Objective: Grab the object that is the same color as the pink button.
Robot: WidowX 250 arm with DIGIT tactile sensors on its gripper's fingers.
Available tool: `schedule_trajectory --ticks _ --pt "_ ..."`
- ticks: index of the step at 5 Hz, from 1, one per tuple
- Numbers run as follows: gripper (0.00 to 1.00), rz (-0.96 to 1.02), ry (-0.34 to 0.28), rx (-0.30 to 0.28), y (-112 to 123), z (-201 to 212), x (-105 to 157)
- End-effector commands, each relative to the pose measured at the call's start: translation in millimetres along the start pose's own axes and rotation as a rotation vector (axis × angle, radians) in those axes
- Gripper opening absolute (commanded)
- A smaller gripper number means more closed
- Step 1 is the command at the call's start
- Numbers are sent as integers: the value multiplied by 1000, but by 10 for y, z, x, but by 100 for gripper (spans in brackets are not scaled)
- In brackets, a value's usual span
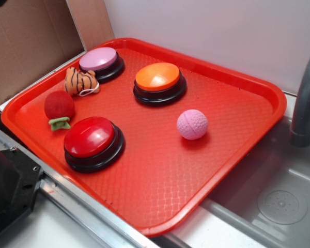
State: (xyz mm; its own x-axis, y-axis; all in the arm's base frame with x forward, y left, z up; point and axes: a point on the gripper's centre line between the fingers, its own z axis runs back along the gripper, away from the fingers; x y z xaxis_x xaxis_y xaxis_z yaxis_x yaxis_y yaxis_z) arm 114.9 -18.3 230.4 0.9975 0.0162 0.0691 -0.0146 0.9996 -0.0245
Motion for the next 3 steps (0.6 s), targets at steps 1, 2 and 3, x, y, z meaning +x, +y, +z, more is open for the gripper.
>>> schedule_trajectory --ticks 1,2,3 --pt "100 -263 -46 -1 -176 -410 483" --pt "100 -402 -46 -30 -367 -775 730" --pt "100 -463 -70 -12 -560 -1114 963"
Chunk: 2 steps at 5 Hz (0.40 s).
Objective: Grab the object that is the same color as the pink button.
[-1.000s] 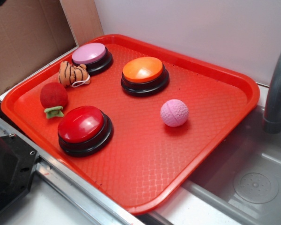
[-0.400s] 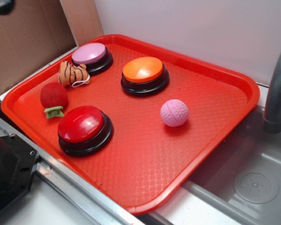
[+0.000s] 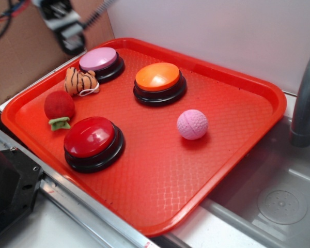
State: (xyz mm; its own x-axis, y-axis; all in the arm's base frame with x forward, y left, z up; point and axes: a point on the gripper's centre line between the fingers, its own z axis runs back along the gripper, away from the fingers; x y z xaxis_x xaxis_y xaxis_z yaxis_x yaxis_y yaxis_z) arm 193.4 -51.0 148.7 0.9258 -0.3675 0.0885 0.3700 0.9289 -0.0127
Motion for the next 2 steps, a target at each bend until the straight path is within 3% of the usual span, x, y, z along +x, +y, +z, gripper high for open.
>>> schedule_trajectory --ticks 1,2 --pt "100 -144 -65 14 -253 -550 517" --pt "100 -171 -42 31 -329 -743 608"
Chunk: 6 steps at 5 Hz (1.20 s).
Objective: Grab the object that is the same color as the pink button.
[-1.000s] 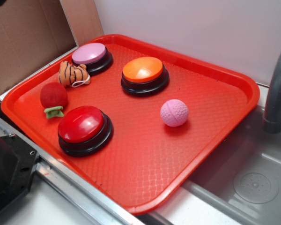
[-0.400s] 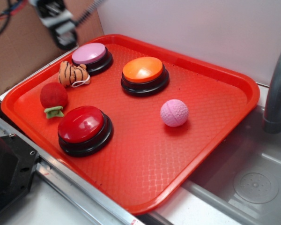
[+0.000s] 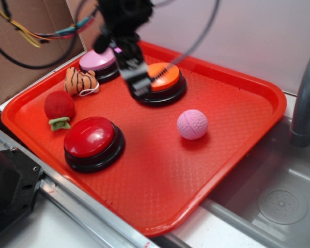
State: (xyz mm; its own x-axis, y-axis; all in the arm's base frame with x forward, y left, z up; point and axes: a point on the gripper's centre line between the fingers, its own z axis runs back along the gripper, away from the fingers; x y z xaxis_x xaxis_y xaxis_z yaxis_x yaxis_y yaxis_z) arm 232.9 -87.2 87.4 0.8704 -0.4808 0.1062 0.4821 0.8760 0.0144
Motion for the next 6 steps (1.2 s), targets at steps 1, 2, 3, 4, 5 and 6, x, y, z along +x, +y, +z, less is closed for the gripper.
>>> schedule_trajectory --ticks 1,2,3,4,5,6 --pt "100 -62 -9 13 -188 -370 308" --pt "100 -46 16 41 -180 -540 435" --pt "100 -28 47 116 -241 -709 539" --pt "100 -28 54 81 -222 -755 558" --pt "38 -19 56 89 -213 -770 557" --pt "0 0 28 62 -148 -687 518"
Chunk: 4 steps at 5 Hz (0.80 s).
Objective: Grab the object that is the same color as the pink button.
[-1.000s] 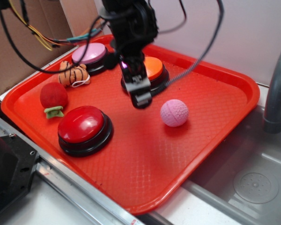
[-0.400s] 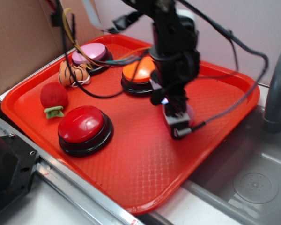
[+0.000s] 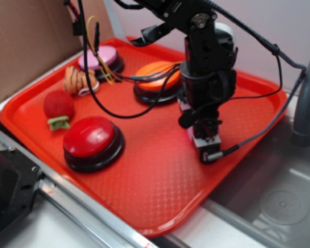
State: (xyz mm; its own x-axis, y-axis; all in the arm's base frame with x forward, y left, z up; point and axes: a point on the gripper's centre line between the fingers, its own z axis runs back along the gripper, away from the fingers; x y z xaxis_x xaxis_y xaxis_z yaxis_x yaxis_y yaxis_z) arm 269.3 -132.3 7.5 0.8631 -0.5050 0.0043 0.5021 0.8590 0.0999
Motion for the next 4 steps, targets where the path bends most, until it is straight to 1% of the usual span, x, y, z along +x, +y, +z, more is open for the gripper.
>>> schedule_trajectory --ticks 1,2,3,4 --pt "0 153 -48 -66 292 371 -80" --pt "0 233 -8 -117 557 641 -248" --pt "0 289 -11 -114 815 961 -500" --pt "0 395 -53 -102 1047 1179 -812"
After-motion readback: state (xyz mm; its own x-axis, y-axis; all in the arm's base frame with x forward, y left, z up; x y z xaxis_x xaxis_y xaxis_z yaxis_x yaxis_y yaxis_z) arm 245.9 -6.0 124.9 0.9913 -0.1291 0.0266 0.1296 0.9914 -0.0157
